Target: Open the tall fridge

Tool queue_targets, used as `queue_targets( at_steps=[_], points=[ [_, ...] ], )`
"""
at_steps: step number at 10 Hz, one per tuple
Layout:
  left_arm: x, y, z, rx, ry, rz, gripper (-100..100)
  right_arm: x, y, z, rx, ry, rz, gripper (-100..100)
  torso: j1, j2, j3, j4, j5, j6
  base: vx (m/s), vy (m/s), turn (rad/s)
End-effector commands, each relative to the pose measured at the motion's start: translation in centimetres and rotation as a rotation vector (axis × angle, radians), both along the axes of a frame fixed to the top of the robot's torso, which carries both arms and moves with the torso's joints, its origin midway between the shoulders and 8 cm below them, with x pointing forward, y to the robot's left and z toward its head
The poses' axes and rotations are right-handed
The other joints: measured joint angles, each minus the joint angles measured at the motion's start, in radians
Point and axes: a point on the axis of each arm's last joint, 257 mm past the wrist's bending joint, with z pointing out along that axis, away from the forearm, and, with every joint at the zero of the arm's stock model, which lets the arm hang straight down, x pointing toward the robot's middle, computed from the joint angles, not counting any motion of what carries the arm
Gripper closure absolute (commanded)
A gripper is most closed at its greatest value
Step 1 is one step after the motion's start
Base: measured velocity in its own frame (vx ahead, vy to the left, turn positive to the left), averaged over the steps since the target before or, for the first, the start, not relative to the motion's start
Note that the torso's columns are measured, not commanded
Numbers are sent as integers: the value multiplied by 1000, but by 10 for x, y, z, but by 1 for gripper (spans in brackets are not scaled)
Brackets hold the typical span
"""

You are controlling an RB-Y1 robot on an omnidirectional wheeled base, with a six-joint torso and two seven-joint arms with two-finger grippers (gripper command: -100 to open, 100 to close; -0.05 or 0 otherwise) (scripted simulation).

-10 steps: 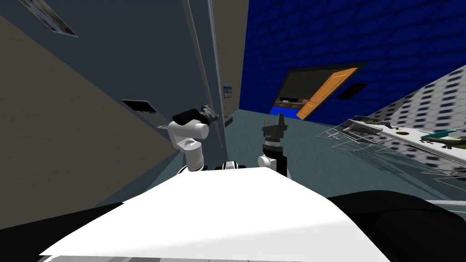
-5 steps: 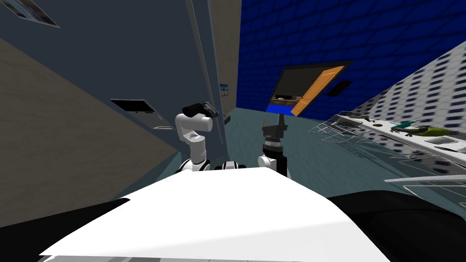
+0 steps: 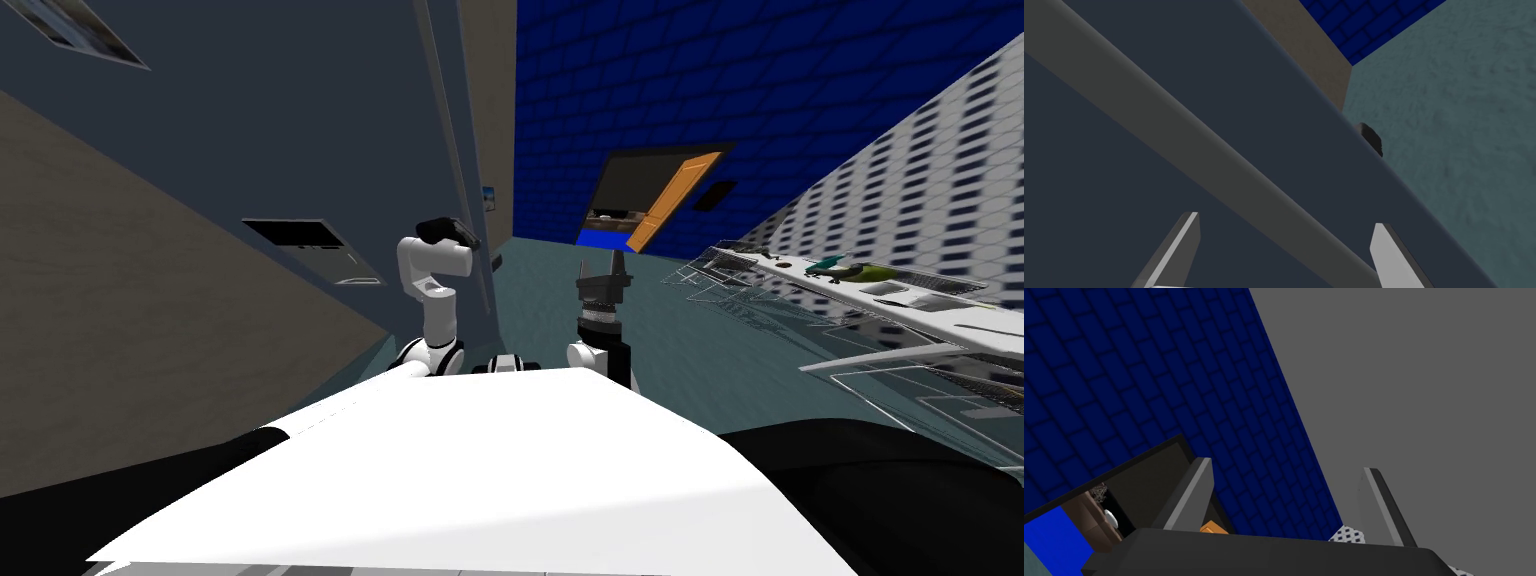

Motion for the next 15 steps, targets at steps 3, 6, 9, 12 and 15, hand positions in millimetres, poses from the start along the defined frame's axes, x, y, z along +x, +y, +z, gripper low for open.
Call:
queue_targets(
  at_steps=[3,6,9,12,15],
  points=[
    [25,1,9,6,8,52,-100,0,0,0,0,0,0,0,0,0,0,0,0,1,-70,53,-106],
    [34,2,16,8,6,75,-100,0,0,0,0,0,0,0,-1,1,0,0,-1,1,-60,49,-82],
    [41,1,24,9,-1,92,-100,0,0,0,0,0,0,0,-1,1,0,0,-1,1,-45,31,-89],
    [41,1,24,9,-1,93,0,0,0,0,0,0,0,0,-3,-1,-1,0,-1,2,0,0,0],
    [41,1,24,9,-1,93,0,0,0,0,0,0,0,0,-2,1,0,0,-1,2,0,0,0]
  ],
)
